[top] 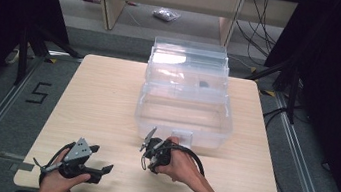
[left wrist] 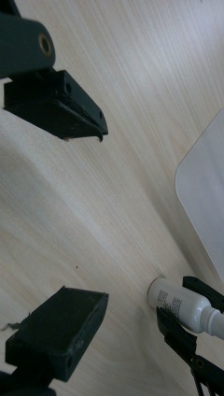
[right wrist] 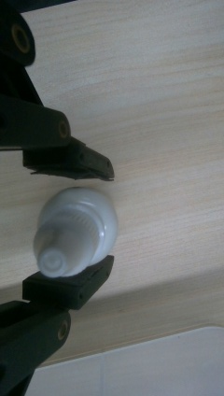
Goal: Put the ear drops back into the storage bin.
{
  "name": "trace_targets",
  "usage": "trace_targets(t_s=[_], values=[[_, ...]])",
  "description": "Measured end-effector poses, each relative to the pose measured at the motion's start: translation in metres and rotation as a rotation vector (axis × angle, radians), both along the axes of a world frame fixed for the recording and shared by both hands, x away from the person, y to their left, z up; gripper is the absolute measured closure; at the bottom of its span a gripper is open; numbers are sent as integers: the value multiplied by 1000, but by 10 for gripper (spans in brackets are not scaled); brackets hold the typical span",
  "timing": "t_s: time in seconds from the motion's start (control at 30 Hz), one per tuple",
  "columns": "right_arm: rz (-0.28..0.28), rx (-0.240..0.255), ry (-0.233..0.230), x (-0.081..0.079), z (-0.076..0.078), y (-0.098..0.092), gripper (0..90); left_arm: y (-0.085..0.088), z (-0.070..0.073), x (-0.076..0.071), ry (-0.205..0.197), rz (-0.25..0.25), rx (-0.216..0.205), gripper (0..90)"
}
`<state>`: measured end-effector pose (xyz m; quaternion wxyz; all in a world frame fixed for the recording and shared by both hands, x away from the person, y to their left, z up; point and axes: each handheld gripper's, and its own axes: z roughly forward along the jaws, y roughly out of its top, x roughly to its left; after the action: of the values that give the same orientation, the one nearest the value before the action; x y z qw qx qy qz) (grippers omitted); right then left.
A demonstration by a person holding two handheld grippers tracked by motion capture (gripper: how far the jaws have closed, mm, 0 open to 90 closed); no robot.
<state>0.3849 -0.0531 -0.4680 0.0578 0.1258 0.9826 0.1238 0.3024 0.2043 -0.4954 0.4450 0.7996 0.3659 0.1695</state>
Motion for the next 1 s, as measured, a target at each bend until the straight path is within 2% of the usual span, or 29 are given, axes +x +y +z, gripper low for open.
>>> trace_targets(t_s=[0.03, 0.1, 0.23, 0.3, 0.33, 0.37, 0.4, 0.5, 0.57, 0.6, 0.63, 0.7, 0.73, 0.77, 0.9, 1.0], values=[[-11, -6, 6, -1, 0, 1, 525, 0, 0, 0, 0, -1, -1, 160], [16, -8, -1, 2, -2, 1, 539, 0, 0, 0, 0, -5, -3, 160], [33, -12, -5, 3, -3, 3, 588, 0, 0, 0, -1, 0, 0, 160], [33, -9, -3, 2, -2, 3, 599, 0, 0, 0, -1, -1, 0, 160], [14, -13, -4, 1, -1, 4, 599, 0, 0, 0, -1, -2, 0, 160], [36, -12, -17, 1, 0, 4, 599, 0, 0, 0, -1, -4, -2, 160], [26, -7, -13, 0, 1, 4, 599, 0, 0, 0, -2, -6, -2, 160], [21, 0, -21, -2, 7, 4, 600, 0, 0, 0, -1, 0, -1, 160], [-3, 2, -12, -2, 11, 2, 600, 0, 0, 0, -1, -1, 1, 160], [21, 11, -20, 0, 12, 1, 600, 0, 0, 0, -1, -6, -2, 160], [8, 18, -10, 0, 14, 0, 600, 0, 0, 0, -1, -1, 1, 160], [24, 22, -23, 1, 18, -2, 600, 0, 0, 0, 1, -4, -4, 160], [-3, 27, -13, 0, 19, -3, 600, 0, 0, 0, 1, -4, -3, 160], [14, 33, -11, 1, 20, -5, 600, 0, 0, 0, 0, -5, -3, 160], [-29, 38, 7, -1, 27, -9, 600, 0, 0, 0, 1, -4, -3, 160], [-17, 49, 8, 1, 31, -14, 600, 0, 0, 0, 3, -3, -4, 160]])
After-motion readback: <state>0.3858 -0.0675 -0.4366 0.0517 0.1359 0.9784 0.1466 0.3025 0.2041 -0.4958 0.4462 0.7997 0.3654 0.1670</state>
